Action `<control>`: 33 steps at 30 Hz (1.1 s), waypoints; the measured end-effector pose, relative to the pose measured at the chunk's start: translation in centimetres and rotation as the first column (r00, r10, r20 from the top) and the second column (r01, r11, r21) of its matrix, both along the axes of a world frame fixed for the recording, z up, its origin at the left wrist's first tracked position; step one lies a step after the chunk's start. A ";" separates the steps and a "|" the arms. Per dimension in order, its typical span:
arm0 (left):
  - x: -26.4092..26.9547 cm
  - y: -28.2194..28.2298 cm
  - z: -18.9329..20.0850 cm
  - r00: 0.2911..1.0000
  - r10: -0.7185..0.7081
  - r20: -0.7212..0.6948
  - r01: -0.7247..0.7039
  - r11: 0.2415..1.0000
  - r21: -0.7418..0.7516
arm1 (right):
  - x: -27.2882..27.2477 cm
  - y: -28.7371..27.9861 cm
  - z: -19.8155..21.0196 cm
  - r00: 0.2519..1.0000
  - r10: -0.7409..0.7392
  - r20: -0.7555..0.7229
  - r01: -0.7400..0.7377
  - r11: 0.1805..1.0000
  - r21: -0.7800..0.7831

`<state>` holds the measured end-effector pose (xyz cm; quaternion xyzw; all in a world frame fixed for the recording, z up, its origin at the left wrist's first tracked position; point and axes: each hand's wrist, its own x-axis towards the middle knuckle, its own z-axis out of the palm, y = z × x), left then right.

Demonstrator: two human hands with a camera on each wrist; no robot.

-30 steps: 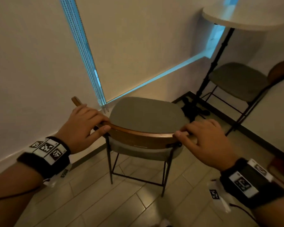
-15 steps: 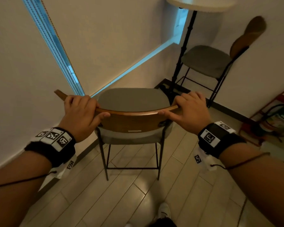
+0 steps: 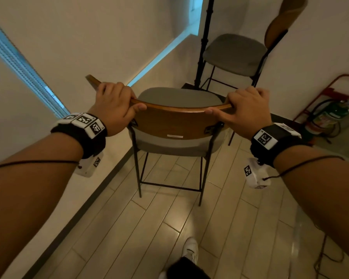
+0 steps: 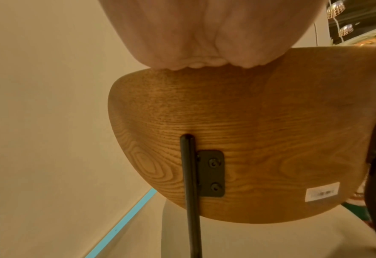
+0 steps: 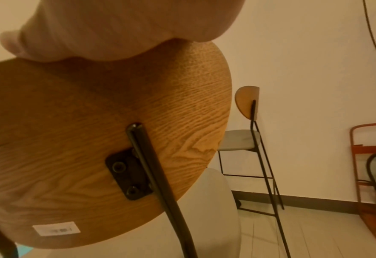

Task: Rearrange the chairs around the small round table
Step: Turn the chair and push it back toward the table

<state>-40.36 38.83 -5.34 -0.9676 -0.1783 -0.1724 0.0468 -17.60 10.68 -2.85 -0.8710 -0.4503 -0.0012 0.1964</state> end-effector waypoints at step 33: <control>25.3 27.1 1.0 0.970 -0.235 -0.060 0.235 0.972 -0.004 | 19.0 21.9 -2.2 0.949 -0.247 0.197 0.235 0.969 0.082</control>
